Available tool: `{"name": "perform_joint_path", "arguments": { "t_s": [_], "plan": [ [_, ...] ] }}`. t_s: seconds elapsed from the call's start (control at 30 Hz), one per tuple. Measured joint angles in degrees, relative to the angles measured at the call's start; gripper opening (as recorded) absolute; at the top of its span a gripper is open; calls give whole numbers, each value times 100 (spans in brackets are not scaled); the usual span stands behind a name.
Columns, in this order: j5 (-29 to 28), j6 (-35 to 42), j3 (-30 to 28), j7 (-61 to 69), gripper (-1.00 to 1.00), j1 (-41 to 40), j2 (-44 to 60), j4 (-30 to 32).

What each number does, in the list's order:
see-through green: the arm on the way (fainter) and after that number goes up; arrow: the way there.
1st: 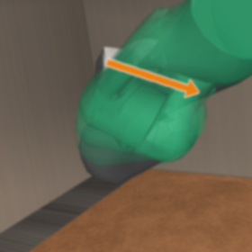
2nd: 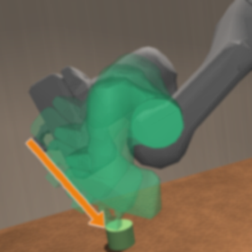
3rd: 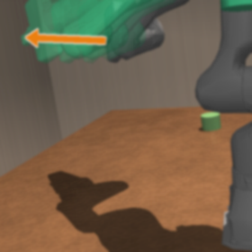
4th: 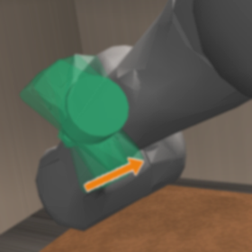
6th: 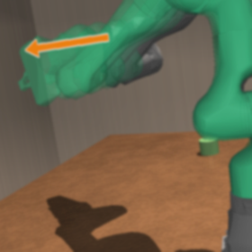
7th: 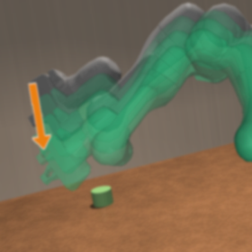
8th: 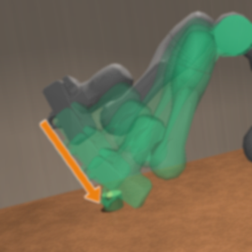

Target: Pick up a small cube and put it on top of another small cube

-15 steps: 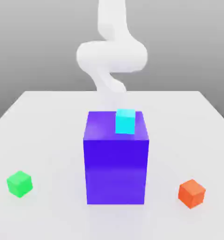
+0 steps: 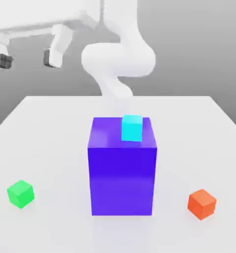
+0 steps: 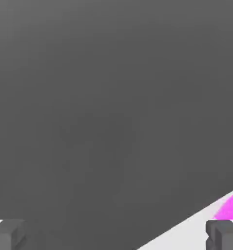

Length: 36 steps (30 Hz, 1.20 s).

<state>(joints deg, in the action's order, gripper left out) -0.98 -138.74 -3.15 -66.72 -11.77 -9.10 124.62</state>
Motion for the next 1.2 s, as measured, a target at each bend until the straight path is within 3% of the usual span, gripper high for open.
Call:
{"name": "perform_joint_path", "arguments": {
  "t_s": [0.57, 0.7, 0.73, 0.93, 1.07, 1.2],
  "plan": [
    [759, -648, -536, -1427, 0, -925, 3562, -695],
    [959, -1141, -435, -1414, 0, -1084, 4395, -889],
    [988, -1254, -405, -1399, -100, -1109, 4548, -926],
    [1011, -1318, -391, -1384, -100, -1121, 4625, -944],
    [904, -893, -501, -1460, -100, -1039, 4065, -807],
    [972, -789, -665, -1680, -100, -1044, 3345, -185]
  ]
}}
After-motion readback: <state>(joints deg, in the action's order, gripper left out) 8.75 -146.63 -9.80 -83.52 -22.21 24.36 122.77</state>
